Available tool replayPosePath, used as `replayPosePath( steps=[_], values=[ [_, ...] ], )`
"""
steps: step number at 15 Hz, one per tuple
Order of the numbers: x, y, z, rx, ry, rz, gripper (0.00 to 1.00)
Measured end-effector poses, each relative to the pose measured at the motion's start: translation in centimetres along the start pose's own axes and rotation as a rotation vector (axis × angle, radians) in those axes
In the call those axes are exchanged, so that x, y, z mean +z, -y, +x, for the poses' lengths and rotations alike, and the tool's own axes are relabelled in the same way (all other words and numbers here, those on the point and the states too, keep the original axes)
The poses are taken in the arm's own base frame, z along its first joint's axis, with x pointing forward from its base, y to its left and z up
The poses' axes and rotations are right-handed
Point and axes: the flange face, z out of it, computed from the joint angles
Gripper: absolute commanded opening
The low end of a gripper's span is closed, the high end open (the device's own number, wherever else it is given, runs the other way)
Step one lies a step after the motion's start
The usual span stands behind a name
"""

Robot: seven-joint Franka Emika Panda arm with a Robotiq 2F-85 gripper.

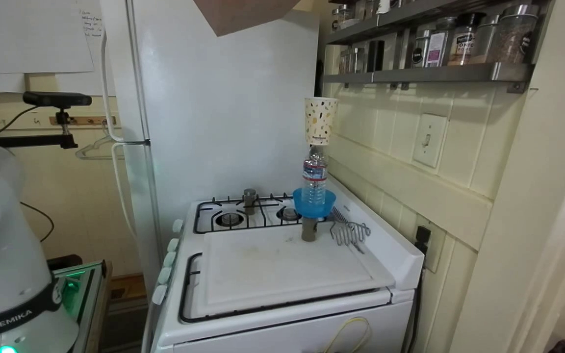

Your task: Move the box to the left

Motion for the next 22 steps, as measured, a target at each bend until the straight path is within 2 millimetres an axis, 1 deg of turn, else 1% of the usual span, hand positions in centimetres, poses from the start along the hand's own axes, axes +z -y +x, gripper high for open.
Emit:
replayPosePath(
  steps=[2,4,6,8,11,13,15,17,19,20,22],
  values=[
    [0.4,0.0,-0.1,0.003,-0.003,0.022,0.0],
    [0.4,0.1,-0.5,-0.012,-0.012,0.103,0.0],
    [-0.6,-0.1,-0.7,-0.04,-0.027,0.204,0.0],
    [-1.9,-0.4,-0.4,-0.066,-0.018,0.288,0.0],
    [-3.7,-1.4,0.5,-0.087,0.054,0.348,0.0],
    [-4.3,-2.4,1.3,-0.097,0.115,0.38,0.0],
    [-4.2,-3.7,2.1,-0.099,0.174,0.408,0.0],
    [-3.3,-5.4,3.0,-0.097,0.219,0.422,0.0],
    [-2.4,-7.7,3.5,-0.077,0.238,0.366,0.0],
    [-2.2,-8.4,3.5,-0.07,0.244,0.354,0.0],
    [-2.1,-8.8,3.3,-0.062,0.25,0.349,0.0]
  ],
)
